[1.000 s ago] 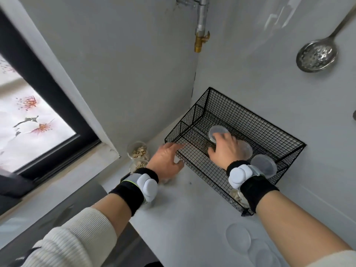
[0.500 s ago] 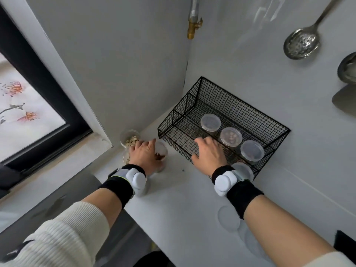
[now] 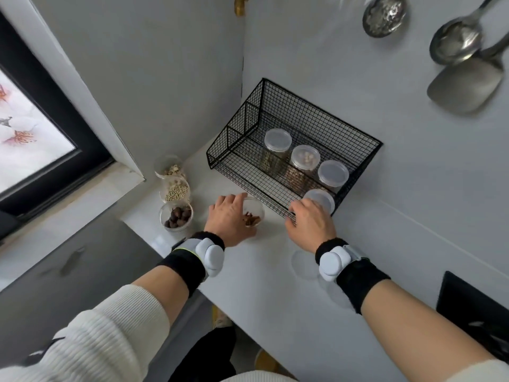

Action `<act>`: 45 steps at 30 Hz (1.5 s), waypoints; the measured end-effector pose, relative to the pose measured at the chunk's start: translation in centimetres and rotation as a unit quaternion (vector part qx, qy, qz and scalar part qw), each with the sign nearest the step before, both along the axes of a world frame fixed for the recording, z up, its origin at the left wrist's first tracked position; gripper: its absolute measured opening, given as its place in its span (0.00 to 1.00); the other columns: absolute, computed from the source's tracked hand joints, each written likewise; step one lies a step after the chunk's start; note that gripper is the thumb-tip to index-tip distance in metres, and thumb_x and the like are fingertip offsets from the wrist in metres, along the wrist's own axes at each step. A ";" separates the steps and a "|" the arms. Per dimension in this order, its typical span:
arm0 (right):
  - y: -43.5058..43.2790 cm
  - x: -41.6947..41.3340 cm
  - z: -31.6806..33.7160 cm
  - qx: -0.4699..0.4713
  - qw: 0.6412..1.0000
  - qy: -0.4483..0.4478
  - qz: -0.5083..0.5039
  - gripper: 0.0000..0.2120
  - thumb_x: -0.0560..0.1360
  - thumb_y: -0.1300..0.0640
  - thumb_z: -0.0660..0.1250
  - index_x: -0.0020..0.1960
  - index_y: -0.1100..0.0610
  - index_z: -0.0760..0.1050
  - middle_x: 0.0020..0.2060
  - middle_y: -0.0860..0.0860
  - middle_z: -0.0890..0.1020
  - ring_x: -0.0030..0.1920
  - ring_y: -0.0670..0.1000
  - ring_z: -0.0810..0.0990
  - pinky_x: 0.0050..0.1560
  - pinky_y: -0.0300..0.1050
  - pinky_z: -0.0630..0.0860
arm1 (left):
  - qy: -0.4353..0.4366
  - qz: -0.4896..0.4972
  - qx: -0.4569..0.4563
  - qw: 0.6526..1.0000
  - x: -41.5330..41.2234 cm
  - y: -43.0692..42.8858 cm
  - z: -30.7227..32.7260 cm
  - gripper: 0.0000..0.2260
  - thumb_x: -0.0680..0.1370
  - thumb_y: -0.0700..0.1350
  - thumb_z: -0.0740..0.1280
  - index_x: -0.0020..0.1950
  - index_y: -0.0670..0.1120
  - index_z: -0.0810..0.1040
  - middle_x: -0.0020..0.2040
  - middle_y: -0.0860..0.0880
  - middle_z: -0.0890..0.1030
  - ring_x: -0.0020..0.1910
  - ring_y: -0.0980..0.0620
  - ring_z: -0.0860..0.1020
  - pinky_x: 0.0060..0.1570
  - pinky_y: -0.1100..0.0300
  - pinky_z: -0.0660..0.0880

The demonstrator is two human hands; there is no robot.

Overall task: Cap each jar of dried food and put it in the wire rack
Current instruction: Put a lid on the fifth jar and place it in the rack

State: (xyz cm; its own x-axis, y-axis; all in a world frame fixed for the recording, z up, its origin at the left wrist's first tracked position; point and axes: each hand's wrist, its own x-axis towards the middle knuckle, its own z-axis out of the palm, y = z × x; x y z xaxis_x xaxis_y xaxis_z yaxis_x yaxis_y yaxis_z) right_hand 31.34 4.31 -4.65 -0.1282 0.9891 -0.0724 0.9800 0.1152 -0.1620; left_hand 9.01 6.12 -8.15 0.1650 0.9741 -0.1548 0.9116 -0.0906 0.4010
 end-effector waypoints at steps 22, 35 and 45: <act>-4.7 4.7 -10.2 -0.257 0.964 -0.053 -0.030 0.39 0.74 0.50 0.74 0.82 0.47 0.62 0.71 0.57 0.71 0.70 0.61 0.72 0.67 0.53 0.71 | -0.198 0.024 -0.079 0.977 2.2 -5.6 -5.4 0.53 0.68 0.59 0.82 0.82 0.48 0.54 0.76 0.47 0.71 0.74 0.48 0.71 0.71 0.59 0.65; -4.2 4.7 -4.7 -0.258 0.927 0.231 -0.143 0.30 0.74 0.38 0.72 0.69 0.47 0.66 0.55 0.50 0.78 0.59 0.56 0.78 0.56 0.47 0.71 | -0.206 0.038 -0.028 0.977 2.8 -7.5 -2.6 0.42 0.65 0.59 0.77 0.76 0.52 0.65 0.61 0.50 0.69 0.58 0.54 0.73 0.58 0.64 0.70; -3.4 4.4 2.0 -0.167 0.892 0.400 -0.129 0.27 0.74 0.31 0.69 0.37 0.52 0.65 0.32 0.52 0.70 0.35 0.53 0.69 0.41 0.55 0.70 | -0.168 0.017 0.010 0.986 3.2 -9.6 3.6 0.42 0.69 0.59 0.78 0.78 0.52 0.64 0.61 0.50 0.67 0.62 0.50 0.75 0.60 0.49 0.79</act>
